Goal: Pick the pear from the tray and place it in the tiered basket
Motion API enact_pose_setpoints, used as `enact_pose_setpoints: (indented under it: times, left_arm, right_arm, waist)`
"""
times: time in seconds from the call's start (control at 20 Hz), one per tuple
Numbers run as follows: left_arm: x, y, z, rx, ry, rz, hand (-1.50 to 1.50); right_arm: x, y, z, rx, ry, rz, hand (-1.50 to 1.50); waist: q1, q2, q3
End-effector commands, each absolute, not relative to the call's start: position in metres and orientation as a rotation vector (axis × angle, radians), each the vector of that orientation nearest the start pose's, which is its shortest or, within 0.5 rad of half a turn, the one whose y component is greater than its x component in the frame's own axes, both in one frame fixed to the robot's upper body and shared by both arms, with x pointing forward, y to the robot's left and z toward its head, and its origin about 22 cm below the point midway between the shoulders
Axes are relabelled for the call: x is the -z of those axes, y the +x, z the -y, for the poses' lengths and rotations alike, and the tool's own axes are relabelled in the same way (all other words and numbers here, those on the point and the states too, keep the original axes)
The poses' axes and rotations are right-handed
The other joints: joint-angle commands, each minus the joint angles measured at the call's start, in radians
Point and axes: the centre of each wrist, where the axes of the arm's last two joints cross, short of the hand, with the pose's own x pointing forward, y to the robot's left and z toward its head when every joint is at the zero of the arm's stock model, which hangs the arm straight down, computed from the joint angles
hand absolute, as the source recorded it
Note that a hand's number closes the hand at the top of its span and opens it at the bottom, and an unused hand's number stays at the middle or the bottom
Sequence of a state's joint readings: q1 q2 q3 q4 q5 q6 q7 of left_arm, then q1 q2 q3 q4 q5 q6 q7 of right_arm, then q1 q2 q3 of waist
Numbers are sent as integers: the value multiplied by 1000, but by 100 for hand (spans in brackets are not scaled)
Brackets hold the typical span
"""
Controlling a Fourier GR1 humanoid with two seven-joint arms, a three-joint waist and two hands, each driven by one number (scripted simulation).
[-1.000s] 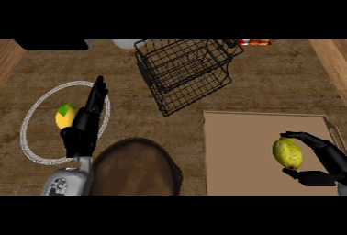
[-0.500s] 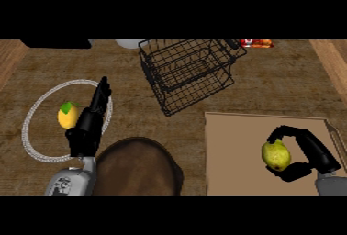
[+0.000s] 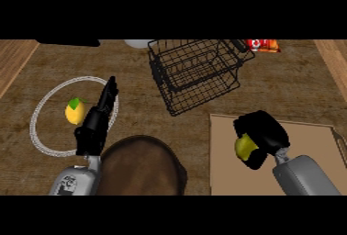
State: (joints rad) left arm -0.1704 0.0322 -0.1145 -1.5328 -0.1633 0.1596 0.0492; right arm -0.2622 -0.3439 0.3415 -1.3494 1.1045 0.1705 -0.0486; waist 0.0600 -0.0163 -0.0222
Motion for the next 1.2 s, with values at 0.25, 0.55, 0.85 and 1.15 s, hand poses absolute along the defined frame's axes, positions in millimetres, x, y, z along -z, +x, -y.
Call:
enact_pose_setpoints:
  times: [0.25, 0.55, 0.85, 1.15]
  left_arm:
    - [-25, 275, -189, 111, 167, 1636, 0]
    - [-23, 268, -200, 117, 181, 1659, 0]
    - [-32, 271, -214, 121, 199, 1664, 0]
    - [-26, 277, -204, 120, 180, 1651, 0]
  right_arm:
    - [-106, 252, 57, -1484, -1114, 1308, 150]
    - [-194, 222, 43, -1364, -1177, 1398, 150]
    - [-268, 222, 65, -1275, -1180, 1416, 150]
    - [-298, 246, 51, -1094, -967, 1494, 150]
  waist:
    - [-66, 3, 19]
    - [-47, 9, 21]
    - [-56, 10, 21]
    - [-40, 11, 20]
